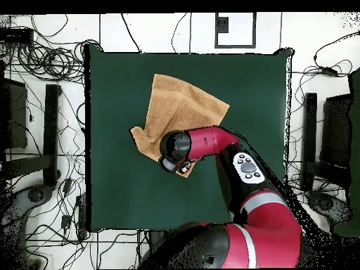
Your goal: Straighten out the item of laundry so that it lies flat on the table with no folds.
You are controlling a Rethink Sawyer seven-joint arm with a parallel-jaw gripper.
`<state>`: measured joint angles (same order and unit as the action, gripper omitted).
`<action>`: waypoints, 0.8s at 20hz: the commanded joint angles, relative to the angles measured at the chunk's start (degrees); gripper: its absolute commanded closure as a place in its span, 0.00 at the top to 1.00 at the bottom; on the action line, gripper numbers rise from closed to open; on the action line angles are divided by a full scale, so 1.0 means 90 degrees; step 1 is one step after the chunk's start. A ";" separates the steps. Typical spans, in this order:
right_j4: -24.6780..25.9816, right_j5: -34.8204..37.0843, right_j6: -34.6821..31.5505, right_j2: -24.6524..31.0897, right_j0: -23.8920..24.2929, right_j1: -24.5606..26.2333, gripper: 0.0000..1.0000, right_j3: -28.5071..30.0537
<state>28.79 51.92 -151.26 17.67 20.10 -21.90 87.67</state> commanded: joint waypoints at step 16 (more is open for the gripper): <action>0.0382 -0.0289 0.1016 -0.0119 0.0449 0.0677 1.00 0.0069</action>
<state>28.27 52.36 -151.26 17.74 21.18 -21.69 87.47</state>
